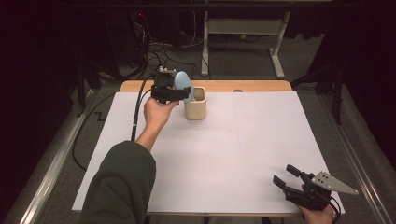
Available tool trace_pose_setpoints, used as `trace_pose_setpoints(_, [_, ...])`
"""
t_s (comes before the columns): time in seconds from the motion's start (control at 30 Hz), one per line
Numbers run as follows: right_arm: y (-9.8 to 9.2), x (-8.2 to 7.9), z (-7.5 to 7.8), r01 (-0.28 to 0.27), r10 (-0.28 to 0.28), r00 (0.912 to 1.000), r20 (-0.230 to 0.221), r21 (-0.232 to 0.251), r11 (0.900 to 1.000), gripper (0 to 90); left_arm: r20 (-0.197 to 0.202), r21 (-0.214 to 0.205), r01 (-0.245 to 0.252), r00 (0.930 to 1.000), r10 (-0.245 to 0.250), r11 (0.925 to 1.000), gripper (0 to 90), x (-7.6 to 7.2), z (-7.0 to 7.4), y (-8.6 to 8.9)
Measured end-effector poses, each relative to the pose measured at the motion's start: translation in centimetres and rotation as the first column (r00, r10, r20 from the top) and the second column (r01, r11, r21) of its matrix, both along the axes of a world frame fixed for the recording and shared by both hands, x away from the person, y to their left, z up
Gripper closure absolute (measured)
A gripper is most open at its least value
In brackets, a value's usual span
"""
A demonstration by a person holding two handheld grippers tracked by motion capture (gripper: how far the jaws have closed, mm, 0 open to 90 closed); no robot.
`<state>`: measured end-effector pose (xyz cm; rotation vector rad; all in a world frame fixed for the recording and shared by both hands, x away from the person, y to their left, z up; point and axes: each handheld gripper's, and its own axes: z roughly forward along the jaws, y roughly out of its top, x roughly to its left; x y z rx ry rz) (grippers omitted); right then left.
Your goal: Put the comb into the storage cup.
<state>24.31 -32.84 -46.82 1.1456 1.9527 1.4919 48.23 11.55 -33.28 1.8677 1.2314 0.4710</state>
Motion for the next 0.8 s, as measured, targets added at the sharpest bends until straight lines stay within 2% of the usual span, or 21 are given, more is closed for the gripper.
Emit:
trace_pose_setpoints(0.3, [0.0,0.0,0.0,0.002,-0.002,1.0000,-0.001,-0.003,1.0000,29.3,0.004,-0.007,0.004,1.0000,-0.004,1.0000,27.6,-0.5,-0.1,0.7])
trace_pose_setpoints(0.53, [0.0,0.1,-0.1,0.001,-0.001,1.0000,-0.002,-0.003,1.0000,29.3,0.020,0.019,0.009,0.9998,-0.009,0.9998,27.3,-1.1,0.1,1.1])
trace_pose_setpoints(0.8, [0.0,0.1,-0.1,0.001,-0.001,1.0000,-0.005,-0.004,1.0000,29.2,0.025,0.020,0.016,0.9995,-0.016,0.9997,27.6,-1.6,0.2,1.4])
